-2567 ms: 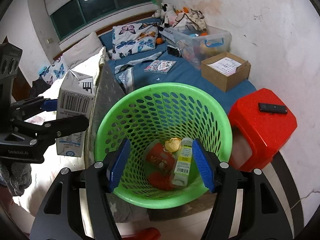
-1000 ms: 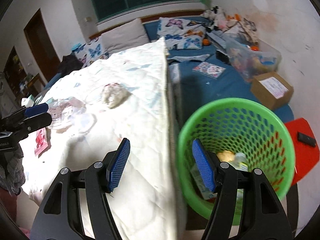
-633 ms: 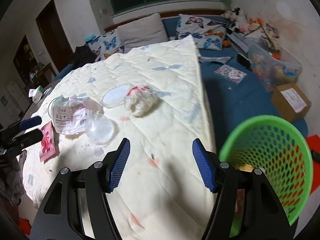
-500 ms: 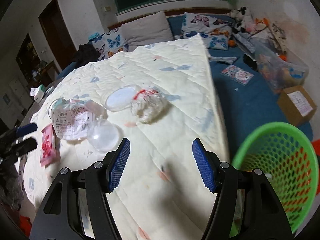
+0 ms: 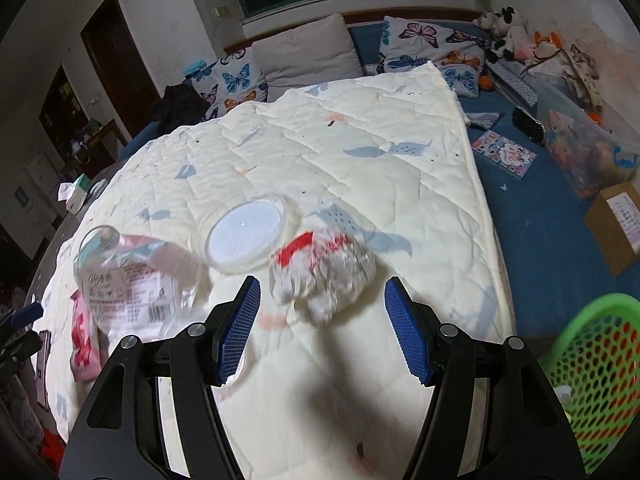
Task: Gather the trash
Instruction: 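Grasp the crumpled white paper with the right gripper while the left gripper grasps the pink snack wrapper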
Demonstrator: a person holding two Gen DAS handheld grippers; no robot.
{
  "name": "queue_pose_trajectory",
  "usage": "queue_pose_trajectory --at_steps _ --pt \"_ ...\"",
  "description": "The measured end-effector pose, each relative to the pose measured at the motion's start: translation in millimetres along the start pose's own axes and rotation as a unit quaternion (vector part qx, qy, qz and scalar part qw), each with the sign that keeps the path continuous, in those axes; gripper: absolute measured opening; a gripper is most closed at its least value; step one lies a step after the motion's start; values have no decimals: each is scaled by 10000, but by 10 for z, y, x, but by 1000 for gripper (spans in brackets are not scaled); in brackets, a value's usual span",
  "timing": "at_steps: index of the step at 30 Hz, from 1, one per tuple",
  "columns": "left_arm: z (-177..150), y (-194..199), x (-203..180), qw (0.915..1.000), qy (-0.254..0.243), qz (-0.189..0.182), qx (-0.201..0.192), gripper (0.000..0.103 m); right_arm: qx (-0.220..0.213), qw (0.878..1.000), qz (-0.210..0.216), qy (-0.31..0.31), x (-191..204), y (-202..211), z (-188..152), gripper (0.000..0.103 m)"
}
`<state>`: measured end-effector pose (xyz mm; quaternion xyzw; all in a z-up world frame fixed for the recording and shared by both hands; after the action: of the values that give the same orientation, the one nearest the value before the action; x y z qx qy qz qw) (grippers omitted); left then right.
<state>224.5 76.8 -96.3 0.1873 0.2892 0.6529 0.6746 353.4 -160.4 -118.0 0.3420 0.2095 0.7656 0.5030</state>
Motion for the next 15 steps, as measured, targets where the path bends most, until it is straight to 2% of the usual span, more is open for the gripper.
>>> queue_pose_trajectory --at_steps 6,10,15 --pt "-64 -59 264 9988 332 331 125 83 86 9998 28 -155 -26 -202 33 65" --pt "-122 -166 413 9958 702 468 350 83 148 9998 37 -154 -4 -302 41 65" --pt "-175 -264 484 9926 956 544 512 83 199 9998 62 -67 60 -362 9 59"
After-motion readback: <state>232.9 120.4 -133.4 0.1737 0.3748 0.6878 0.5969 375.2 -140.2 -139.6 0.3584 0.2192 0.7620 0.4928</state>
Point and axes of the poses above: each gripper's, at about its wrist camera, not at the fingertips, and y roughly against the way its jaws point, x to its left, z to its top, the point moved 10 cm from there along -y, roughly the way its jaws point, and after that the axes turned 7 degrees about -x, right-handed, at the moved point
